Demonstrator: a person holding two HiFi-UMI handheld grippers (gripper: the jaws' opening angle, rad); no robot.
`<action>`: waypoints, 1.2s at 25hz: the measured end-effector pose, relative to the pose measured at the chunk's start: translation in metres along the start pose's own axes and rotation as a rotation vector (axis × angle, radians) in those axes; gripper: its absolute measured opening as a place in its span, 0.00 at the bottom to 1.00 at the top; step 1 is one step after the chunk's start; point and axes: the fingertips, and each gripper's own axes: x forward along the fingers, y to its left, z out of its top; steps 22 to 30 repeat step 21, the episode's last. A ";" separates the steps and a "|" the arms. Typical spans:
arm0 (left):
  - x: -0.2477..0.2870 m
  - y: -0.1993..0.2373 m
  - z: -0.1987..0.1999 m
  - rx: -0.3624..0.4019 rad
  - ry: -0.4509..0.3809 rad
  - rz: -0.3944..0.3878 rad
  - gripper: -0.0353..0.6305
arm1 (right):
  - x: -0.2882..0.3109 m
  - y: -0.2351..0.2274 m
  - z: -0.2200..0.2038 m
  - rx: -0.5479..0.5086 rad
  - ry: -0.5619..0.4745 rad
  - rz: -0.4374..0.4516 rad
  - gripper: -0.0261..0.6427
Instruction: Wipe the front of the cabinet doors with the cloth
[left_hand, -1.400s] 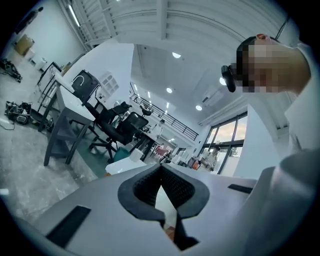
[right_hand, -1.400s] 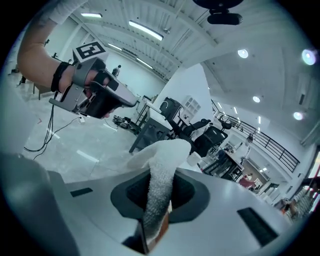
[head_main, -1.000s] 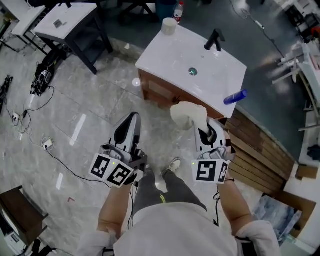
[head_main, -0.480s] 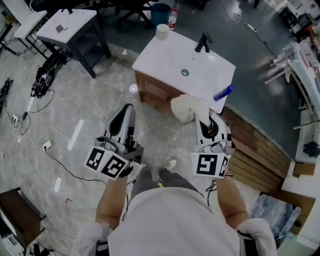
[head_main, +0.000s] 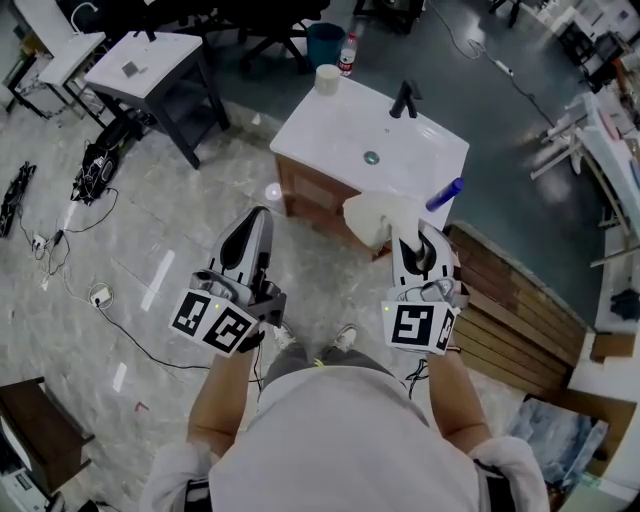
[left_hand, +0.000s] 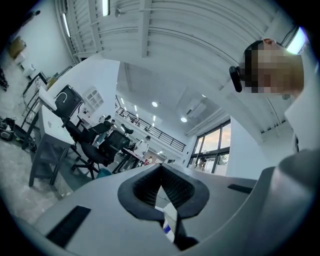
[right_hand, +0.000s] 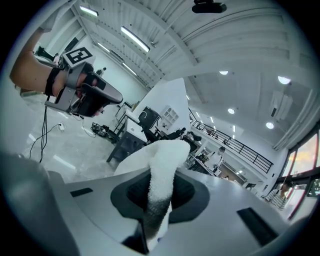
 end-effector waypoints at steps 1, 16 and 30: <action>0.000 0.000 0.001 0.001 -0.001 -0.001 0.08 | 0.000 0.000 0.002 0.002 -0.001 0.000 0.14; 0.012 -0.012 0.010 0.027 -0.002 -0.032 0.08 | -0.004 -0.004 0.003 0.026 -0.009 -0.012 0.14; 0.018 -0.015 0.011 0.022 -0.003 -0.044 0.08 | -0.004 -0.004 0.001 0.033 0.001 -0.012 0.14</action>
